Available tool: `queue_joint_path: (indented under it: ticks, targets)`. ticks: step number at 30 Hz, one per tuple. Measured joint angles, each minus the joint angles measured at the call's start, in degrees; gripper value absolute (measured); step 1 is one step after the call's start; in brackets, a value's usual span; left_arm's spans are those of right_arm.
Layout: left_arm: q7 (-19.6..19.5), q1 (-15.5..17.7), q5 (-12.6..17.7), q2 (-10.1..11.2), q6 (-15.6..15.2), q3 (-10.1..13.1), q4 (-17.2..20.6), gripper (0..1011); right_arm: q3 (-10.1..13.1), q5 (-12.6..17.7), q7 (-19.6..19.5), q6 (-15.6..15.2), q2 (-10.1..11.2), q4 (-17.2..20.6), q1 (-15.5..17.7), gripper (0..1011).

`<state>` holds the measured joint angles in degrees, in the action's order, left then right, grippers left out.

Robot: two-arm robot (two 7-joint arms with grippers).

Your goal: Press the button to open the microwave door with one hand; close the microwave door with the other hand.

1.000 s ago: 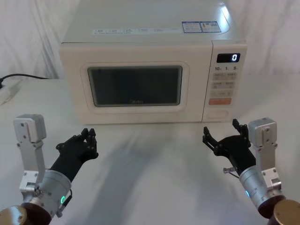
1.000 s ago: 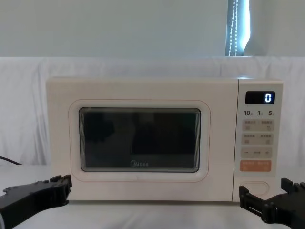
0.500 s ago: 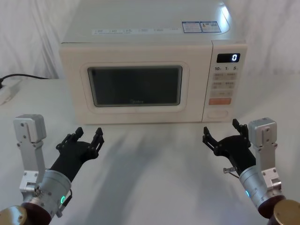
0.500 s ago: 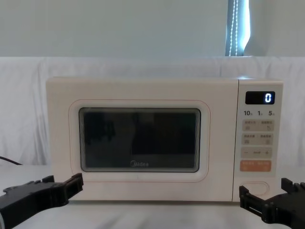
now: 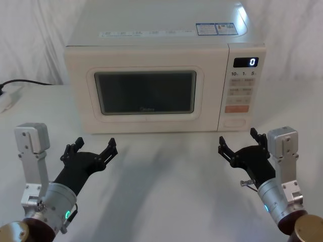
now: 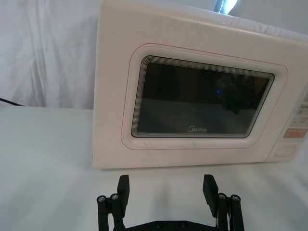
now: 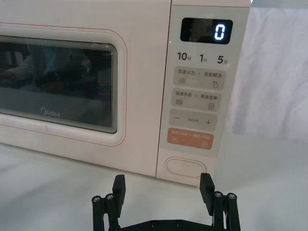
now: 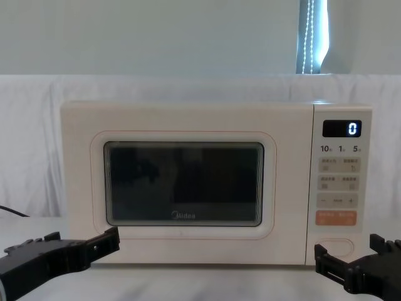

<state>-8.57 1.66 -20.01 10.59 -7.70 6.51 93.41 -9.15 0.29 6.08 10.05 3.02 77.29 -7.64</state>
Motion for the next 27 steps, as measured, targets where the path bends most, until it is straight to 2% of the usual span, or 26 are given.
queue_joint_path:
  ticks: [27]
  targets:
    - [0.00, 0.00, 0.00, 0.00, 0.00, 0.00, 0.00, 1001, 0.00, 0.00, 0.00, 0.00, 0.00, 0.00, 0.00, 1002]
